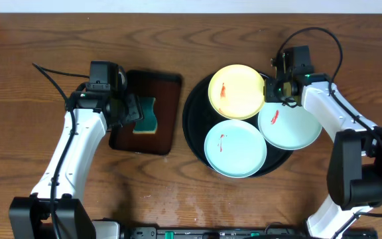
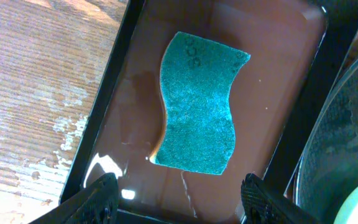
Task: Clean dirty plates on tray and stack at the side
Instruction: 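Grip the yellow plate rim with the right gripper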
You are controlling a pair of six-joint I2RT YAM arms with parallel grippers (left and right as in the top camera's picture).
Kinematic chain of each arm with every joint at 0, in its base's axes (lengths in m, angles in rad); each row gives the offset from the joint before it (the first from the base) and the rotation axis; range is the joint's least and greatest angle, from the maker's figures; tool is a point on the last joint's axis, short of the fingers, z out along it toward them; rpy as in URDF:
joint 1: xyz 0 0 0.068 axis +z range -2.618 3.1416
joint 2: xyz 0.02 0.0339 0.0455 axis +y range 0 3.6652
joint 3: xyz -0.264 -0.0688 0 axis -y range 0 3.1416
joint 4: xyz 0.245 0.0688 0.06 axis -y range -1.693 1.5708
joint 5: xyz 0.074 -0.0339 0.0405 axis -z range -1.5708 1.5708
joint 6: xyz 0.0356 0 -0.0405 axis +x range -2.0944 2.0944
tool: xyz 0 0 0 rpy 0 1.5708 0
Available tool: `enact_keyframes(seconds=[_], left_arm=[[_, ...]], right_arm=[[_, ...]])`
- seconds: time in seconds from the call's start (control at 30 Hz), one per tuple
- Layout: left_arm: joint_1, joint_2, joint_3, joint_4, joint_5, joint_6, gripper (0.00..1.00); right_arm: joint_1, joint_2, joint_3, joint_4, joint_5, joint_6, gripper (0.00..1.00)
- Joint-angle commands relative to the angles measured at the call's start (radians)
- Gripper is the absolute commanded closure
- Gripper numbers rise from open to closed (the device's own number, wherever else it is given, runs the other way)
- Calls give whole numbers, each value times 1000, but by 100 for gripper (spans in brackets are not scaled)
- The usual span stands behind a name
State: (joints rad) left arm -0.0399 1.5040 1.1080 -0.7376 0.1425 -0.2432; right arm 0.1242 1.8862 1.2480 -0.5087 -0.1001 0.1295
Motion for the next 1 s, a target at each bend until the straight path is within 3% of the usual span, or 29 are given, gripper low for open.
enact_keyframes(seconds=[0.0,0.67,0.8,0.97], left_arm=[[4,5,10,-2,-16,-6,35],[4,5,11,45,-16,-6,35],[4,5,11,61,-16,-6,23],[2,5,9,-45,6,-24,23]], right_arm=[[11,24,12,-19,18,4,60],[40,24,12,19,25,-19,59],[43,24,12,23,24,-19,56],[43,24,12,19,24,-19,51]])
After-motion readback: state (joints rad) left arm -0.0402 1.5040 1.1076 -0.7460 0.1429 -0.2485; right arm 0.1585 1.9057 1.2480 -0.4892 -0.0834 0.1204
